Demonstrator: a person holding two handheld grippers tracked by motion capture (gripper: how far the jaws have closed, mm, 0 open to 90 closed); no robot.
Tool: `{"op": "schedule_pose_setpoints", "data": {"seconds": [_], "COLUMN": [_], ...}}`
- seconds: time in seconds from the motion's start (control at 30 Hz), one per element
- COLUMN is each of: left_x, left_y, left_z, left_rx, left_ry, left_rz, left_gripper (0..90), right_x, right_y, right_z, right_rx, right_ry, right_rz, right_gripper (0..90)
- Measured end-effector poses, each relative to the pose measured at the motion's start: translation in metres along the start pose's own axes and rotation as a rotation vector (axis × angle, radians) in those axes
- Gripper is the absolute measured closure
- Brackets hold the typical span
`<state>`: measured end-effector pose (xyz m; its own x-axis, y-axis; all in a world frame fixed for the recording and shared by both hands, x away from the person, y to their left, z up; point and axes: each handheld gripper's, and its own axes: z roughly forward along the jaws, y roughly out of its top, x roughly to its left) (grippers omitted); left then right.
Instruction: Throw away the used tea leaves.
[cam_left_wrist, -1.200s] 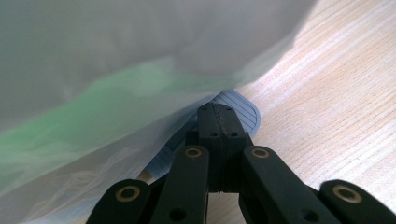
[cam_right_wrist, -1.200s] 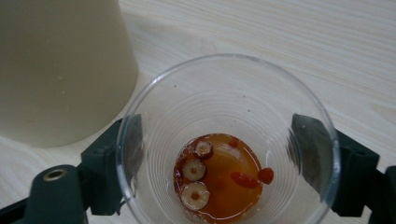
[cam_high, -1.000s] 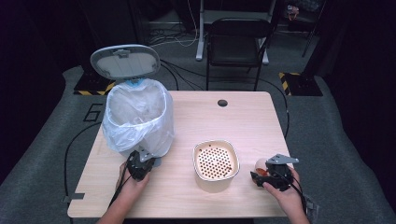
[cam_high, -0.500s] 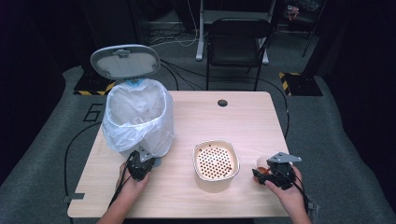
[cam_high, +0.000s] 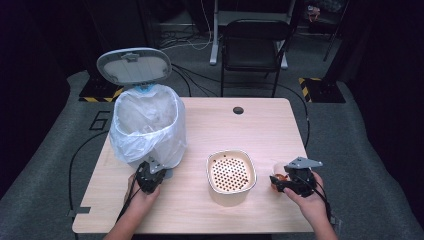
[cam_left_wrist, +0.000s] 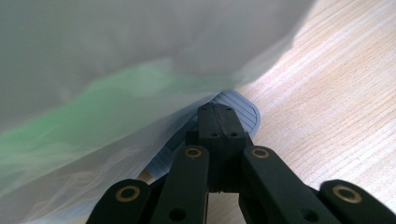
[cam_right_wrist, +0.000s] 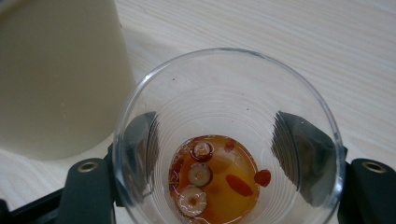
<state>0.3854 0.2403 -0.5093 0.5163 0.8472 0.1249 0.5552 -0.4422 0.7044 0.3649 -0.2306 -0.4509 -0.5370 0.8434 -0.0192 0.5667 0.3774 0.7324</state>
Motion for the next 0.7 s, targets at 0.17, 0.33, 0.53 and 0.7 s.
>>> {"op": "schedule_pose_setpoints", "data": {"seconds": [0.17, 0.33, 0.53, 0.7], "left_x": [0.000, 0.002, 0.001, 0.001], "left_y": [0.000, 0.000, 0.000, 0.000], "left_z": [0.000, -0.001, 0.000, -0.001], "left_rx": [0.001, 0.013, 0.003, 0.013], "left_ry": [-0.002, -0.004, 0.000, -0.003], "left_rz": [-0.002, 0.012, 0.002, 0.015], "left_gripper": [90.0, 90.0, 90.0, 90.0], "right_x": [0.001, 0.003, 0.003, 0.005], "right_y": [0.017, 0.036, 0.060, 0.080], "right_z": [0.000, 0.000, 0.000, 0.005], "right_rx": [-0.001, -0.019, -0.040, -0.045], "right_ry": [0.024, 0.041, 0.062, 0.060], "right_rz": [-0.040, -0.078, -0.108, -0.161], "right_gripper": [31.8, 32.4, 32.4, 32.7]}}
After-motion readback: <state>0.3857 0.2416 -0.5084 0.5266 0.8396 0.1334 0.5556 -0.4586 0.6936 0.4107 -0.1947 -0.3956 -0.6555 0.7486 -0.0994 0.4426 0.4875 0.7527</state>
